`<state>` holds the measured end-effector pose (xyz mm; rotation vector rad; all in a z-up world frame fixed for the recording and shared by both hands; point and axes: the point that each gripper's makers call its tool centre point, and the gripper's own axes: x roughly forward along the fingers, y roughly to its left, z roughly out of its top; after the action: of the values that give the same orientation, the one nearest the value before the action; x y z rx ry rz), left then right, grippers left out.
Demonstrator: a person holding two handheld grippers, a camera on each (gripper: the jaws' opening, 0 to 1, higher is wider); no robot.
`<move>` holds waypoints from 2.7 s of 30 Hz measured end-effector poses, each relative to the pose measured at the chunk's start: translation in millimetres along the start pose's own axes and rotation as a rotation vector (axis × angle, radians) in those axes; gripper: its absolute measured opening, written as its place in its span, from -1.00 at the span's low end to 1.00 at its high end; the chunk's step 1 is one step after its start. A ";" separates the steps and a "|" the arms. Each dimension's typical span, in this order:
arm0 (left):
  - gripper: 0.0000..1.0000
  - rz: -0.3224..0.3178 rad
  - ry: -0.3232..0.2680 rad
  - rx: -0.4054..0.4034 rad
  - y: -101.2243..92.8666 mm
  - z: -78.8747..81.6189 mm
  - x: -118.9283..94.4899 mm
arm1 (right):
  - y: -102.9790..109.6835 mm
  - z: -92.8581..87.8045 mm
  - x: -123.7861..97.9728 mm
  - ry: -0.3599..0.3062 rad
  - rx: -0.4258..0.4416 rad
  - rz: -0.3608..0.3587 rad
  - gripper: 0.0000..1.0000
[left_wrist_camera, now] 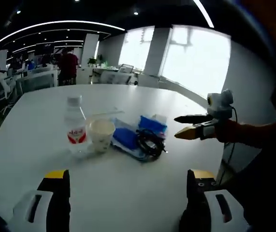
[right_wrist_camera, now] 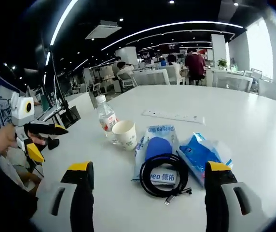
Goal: Arrange the tabletop items into an orderly group along one side of the table until the central work area is clear of visible clutter.
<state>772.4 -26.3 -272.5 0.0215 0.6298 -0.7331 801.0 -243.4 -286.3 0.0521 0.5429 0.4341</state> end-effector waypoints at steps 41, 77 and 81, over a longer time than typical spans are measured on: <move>0.99 -0.013 0.002 -0.011 -7.2 0.4 -7.9 | -54.9 -32.2 -80.1 0.078 0.004 -0.072 0.99; 0.47 -0.273 0.028 0.173 -111.6 56.7 102.4 | -90.1 -34.7 -72.3 0.057 0.102 -0.146 0.57; 0.39 -0.279 0.003 0.137 -110.3 70.4 122.5 | -96.6 -35.4 -63.2 0.065 0.107 -0.155 0.49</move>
<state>809.7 -201.2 -260.1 0.0616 0.5901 -1.0461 771.7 -359.6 -301.3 0.0985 0.6291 0.2556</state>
